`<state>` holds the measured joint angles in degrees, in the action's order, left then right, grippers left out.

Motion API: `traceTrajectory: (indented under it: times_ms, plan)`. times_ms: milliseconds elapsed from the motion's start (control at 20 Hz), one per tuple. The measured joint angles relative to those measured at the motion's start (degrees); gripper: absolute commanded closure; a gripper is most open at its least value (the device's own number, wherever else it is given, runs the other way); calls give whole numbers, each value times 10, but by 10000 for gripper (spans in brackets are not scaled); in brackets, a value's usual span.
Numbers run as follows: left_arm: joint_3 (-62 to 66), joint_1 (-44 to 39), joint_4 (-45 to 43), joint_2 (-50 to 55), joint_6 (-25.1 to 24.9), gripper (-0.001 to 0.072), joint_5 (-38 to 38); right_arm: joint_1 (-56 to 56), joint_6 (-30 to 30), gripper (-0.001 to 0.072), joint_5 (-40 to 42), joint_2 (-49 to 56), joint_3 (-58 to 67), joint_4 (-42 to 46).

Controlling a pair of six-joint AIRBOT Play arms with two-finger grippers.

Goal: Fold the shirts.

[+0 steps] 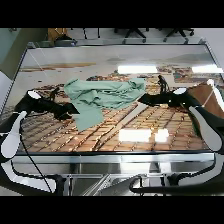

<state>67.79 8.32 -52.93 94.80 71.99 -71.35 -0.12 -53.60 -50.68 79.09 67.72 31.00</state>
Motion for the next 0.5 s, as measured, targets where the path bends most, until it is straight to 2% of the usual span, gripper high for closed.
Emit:
traceTrajectory:
  times_ms: [200, 250, 300, 350, 400, 450, 500]
  plan:
    - [-18, -37, 6, -1, 0, 19, 69, 43, 14, 254, 51, 34, 2, -42]
    - [-20, -44, 10, -1, 0, 74, 90, 50, 23, 285, 63, 40, 2, -59]
    - [-21, -50, 10, -1, 0, 234, 109, 56, 34, 418, 75, 45, 3, -70]
    - [-23, -55, 5, 0, 0, 369, 126, 61, 43, 485, 86, 49, 4, -78]
    - [-24, -58, 2, 0, 0, 511, 141, 65, 53, 488, 93, 54, 6, -87]
    - [-24, -61, 2, 0, 0, 694, 152, 68, 60, 537, 100, 56, 7, -94]
    - [-24, -61, 4, 0, 0, 691, 156, 70, 67, 693, 104, 58, 9, -100]
